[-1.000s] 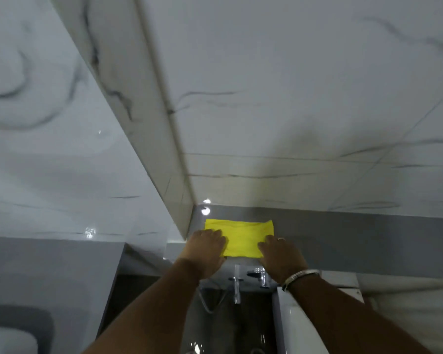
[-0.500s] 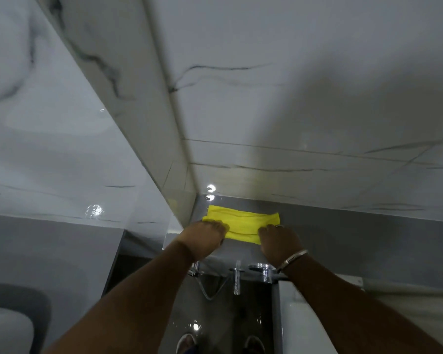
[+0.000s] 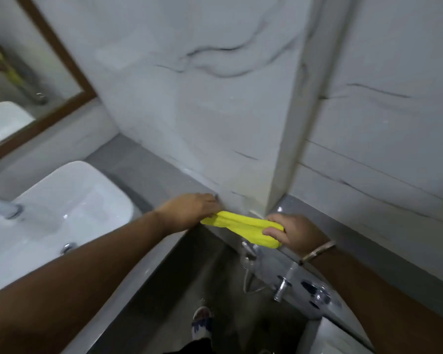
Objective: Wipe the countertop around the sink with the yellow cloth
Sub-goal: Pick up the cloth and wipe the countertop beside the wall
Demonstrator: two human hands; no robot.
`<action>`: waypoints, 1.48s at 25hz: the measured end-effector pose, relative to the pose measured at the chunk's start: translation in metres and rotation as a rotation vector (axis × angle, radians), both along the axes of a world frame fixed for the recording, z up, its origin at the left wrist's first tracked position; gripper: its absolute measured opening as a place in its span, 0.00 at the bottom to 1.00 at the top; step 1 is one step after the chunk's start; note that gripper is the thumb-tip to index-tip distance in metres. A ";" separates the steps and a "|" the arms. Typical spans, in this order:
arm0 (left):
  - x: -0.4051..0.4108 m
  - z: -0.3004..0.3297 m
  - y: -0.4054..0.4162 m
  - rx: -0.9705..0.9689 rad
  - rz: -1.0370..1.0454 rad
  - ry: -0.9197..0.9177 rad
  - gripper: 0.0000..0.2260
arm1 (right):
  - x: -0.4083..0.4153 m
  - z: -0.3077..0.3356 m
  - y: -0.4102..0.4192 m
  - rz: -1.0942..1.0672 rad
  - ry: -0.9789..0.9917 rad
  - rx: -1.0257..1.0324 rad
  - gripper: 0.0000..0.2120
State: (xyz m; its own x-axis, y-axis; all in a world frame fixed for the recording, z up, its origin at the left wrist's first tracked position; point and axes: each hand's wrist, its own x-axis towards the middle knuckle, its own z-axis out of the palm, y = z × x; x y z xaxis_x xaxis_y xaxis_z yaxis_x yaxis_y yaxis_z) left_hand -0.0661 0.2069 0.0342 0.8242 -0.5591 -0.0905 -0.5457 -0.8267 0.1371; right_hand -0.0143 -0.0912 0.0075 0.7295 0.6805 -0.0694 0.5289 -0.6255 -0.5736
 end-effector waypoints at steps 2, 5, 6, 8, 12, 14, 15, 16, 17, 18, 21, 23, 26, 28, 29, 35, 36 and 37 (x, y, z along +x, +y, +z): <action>-0.013 0.011 0.045 -0.002 0.085 -0.026 0.12 | 0.011 0.008 0.050 0.174 -0.065 -0.054 0.33; -0.023 0.019 0.109 0.021 0.242 -0.121 0.11 | 0.027 0.014 0.123 0.319 -0.238 -0.026 0.29; -0.024 0.018 0.129 0.031 0.288 -0.142 0.11 | 0.033 0.013 0.146 0.335 -0.275 -0.001 0.27; -0.018 0.009 0.173 0.026 0.359 -0.127 0.10 | 0.047 0.007 0.196 0.336 -0.321 0.020 0.24; 0.020 -0.013 0.244 0.110 0.420 -0.052 0.05 | 0.076 -0.006 0.278 0.258 -0.331 -0.104 0.24; 0.045 -0.022 0.271 0.147 0.464 -0.006 0.05 | 0.091 -0.016 0.312 0.227 -0.392 -0.160 0.21; 0.058 -0.029 0.282 0.149 0.504 0.020 0.05 | 0.097 -0.022 0.326 0.211 -0.449 -0.177 0.19; 0.069 -0.038 0.293 0.150 0.550 0.063 0.06 | 0.104 -0.030 0.338 0.221 -0.535 -0.177 0.18; 0.078 -0.049 0.300 0.158 0.570 0.111 0.08 | 0.110 -0.039 0.345 0.250 -0.593 -0.181 0.19; 0.085 -0.060 0.306 0.177 0.572 0.183 0.11 | 0.114 -0.049 0.348 0.307 -0.603 -0.214 0.20; 0.089 -0.087 0.315 0.103 0.593 0.394 0.13 | 0.111 -0.102 0.343 0.580 -0.623 -0.383 0.18; 0.080 -0.085 0.320 -0.022 0.632 0.293 0.11 | 0.099 -0.133 0.334 0.733 -0.538 -0.495 0.19; 0.044 -0.084 0.333 -0.131 0.670 -0.076 0.22 | 0.093 -0.140 0.337 0.662 -0.387 -0.420 0.18; 0.014 -0.088 0.336 -0.127 0.719 -0.137 0.34 | 0.100 -0.140 0.359 0.572 -0.384 -0.345 0.16; 0.003 -0.092 0.335 -0.127 0.757 -0.118 0.39 | 0.104 -0.143 0.375 0.562 -0.383 -0.340 0.19; -0.008 -0.104 0.319 -0.183 0.857 -0.062 0.50 | 0.128 -0.179 0.423 0.543 -0.504 -0.332 0.24; -0.007 -0.105 0.318 -0.205 0.870 -0.051 0.50 | 0.136 -0.183 0.430 0.474 -0.525 -0.343 0.24; -0.006 -0.107 0.318 -0.224 0.877 -0.045 0.50 | 0.146 -0.186 0.443 0.420 -0.542 -0.343 0.25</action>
